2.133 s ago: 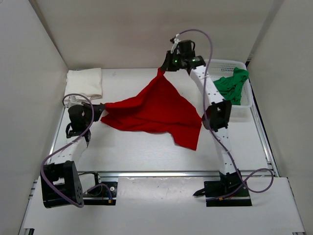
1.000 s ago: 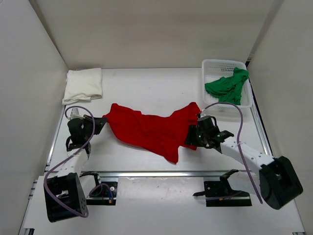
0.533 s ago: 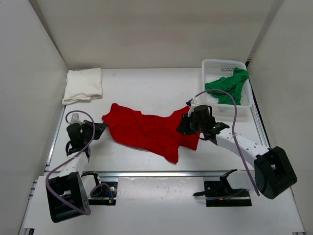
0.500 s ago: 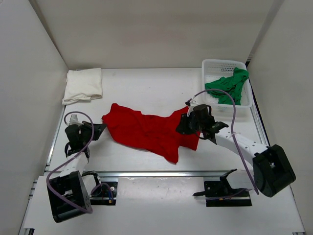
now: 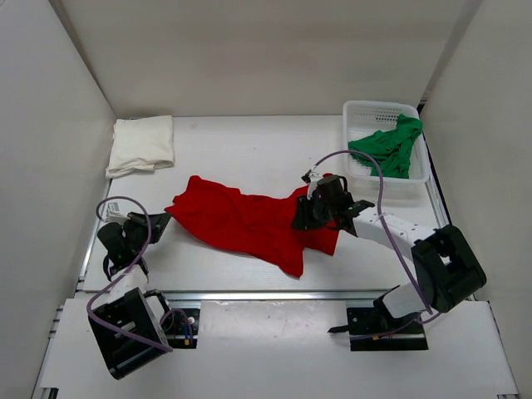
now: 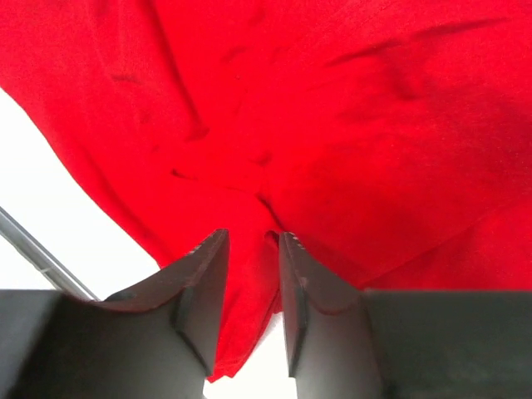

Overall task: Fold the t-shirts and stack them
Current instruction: Flatten out the tshirt

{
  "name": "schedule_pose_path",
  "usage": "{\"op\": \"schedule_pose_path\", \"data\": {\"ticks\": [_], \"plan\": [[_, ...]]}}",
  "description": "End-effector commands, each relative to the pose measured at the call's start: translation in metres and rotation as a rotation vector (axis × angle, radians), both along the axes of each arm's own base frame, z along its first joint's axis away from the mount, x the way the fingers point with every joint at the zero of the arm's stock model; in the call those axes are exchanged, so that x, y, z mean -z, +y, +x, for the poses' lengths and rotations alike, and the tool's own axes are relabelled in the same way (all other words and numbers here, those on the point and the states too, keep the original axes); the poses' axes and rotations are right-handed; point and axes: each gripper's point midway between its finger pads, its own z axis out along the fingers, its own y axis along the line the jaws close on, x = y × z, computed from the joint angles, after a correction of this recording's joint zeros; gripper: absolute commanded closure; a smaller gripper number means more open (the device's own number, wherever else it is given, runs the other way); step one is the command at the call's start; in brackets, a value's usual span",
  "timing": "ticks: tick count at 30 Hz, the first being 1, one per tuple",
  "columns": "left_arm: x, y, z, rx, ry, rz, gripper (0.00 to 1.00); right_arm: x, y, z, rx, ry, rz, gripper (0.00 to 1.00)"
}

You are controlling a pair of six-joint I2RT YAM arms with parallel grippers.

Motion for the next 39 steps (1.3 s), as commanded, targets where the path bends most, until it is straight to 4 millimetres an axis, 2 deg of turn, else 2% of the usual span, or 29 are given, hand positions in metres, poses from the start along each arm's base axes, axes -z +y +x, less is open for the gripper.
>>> {"op": "schedule_pose_path", "data": {"ticks": [1,3,5,8,12,17,20,23,27,29,30,31,32,33,34,36,37,39], "plan": [[-0.013,0.002,0.0,0.012,-0.069,0.007,0.88,-0.004,0.005,0.008,-0.032,-0.033,0.018,0.69],[-0.008,0.001,-0.003,0.013,-0.052,-0.006,0.86,-0.004,0.007,0.01,-0.037,-0.044,0.007,0.67],[-0.012,0.001,-0.002,0.013,-0.065,0.002,0.87,-0.001,0.008,0.01,-0.057,-0.03,0.012,0.65],[-0.004,0.006,-0.003,-0.007,-0.026,-0.012,1.0,0.006,0.013,0.006,-0.072,-0.018,-0.006,0.62],[0.001,0.011,-0.004,-0.036,-0.005,-0.011,1.0,0.01,0.015,0.006,-0.077,-0.008,-0.005,0.61],[-0.001,0.006,-0.001,-0.01,-0.004,0.023,1.0,0.011,0.017,0.009,-0.074,-0.028,0.011,0.63],[0.006,0.004,-0.001,0.007,0.038,0.067,1.0,0.014,0.017,0.012,-0.069,-0.019,0.007,0.65],[0.007,0.0,0.002,0.012,0.055,0.096,1.0,0.009,0.023,0.013,-0.078,-0.017,0.021,0.82],[0.01,-0.005,0.003,0.04,0.095,0.16,1.0,0.008,0.02,0.012,-0.069,-0.006,0.014,1.0],[0.005,-0.011,0.011,0.063,0.12,0.221,1.0,-0.006,0.019,0.009,-0.055,-0.013,0.036,1.0],[0.004,-0.02,0.011,0.104,0.12,0.248,1.0,-0.023,0.019,0.01,-0.046,-0.052,0.061,1.0],[0.0,-0.022,0.014,0.112,0.129,0.282,1.0,-0.031,0.019,0.009,-0.031,-0.065,0.069,1.0],[-0.015,-0.032,0.022,0.139,0.097,0.324,1.0,-0.05,0.012,0.01,0.008,-0.103,0.079,1.0],[-0.027,-0.043,0.029,0.17,0.075,0.386,1.0,-0.067,0.002,0.011,0.055,-0.143,0.079,1.0],[-0.025,-0.046,0.026,0.192,0.109,0.426,1.0,-0.079,-0.005,0.013,0.093,-0.163,0.089,1.0],[-0.06,-0.079,0.042,0.268,0.052,0.547,1.0,-0.11,-0.033,0.013,0.215,-0.223,0.092,1.0],[-0.062,-0.089,0.04,0.315,0.062,0.588,1.0,-0.125,-0.042,0.016,0.267,-0.255,0.101,0.99],[-0.098,-0.115,0.054,0.388,0.006,0.621,1.0,-0.164,-0.073,0.013,0.375,-0.345,0.087,1.0]]}}
